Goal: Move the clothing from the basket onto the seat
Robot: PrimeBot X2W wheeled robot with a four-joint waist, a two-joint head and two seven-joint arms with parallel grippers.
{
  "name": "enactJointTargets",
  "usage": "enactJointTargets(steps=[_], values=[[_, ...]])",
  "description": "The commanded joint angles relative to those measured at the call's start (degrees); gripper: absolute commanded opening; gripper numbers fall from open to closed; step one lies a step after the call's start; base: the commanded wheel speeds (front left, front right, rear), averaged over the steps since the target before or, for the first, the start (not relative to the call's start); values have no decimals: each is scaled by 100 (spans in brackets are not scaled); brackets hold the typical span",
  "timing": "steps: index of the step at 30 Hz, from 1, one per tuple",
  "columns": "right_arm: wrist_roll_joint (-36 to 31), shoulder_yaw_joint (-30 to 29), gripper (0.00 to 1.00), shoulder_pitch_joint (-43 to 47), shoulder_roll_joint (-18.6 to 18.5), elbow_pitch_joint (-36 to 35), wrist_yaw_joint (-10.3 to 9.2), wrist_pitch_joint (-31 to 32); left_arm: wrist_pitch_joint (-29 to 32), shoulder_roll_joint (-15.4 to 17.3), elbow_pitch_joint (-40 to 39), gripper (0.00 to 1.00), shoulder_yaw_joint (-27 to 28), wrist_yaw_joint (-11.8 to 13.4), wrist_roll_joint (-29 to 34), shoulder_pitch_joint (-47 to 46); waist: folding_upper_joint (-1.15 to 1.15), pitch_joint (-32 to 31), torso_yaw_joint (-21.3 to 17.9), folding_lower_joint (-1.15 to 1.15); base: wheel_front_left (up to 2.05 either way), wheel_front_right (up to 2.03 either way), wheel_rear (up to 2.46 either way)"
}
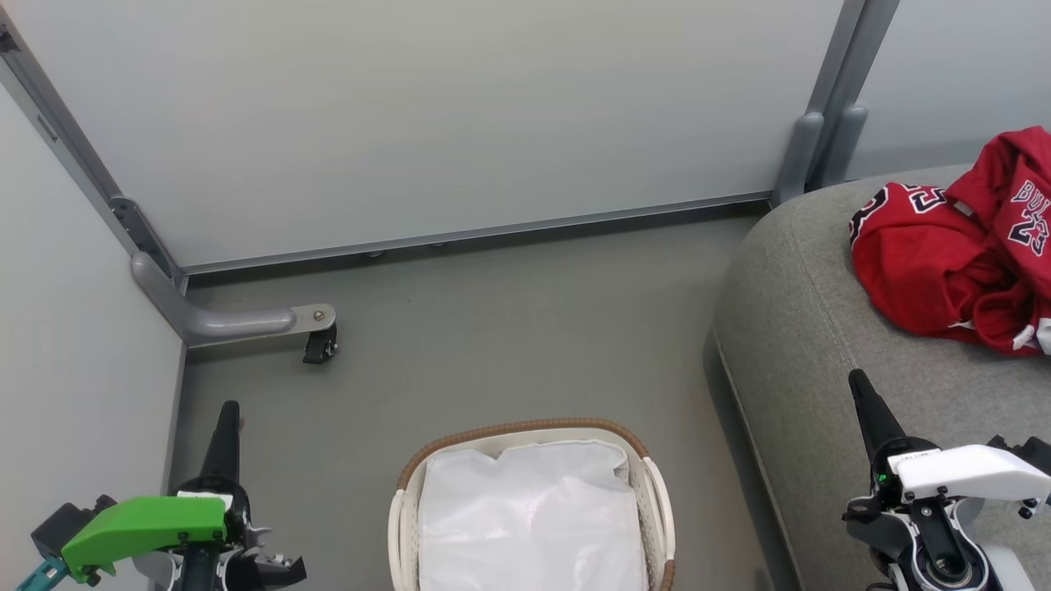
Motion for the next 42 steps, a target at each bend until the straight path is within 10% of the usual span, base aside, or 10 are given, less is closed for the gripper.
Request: enactJointTargets(steps=[1,42], values=[[139,-28,0,48,-35,-58,0,42,47,36,-48,0,28,-29,-117,-124,0,-3,-1,0,0,0,0],[1211,-111,0,83,-44,-157,0,320,327,42,-119,0,160,-59,-1041,-172,0,-53,-17,0,0,0,0]])
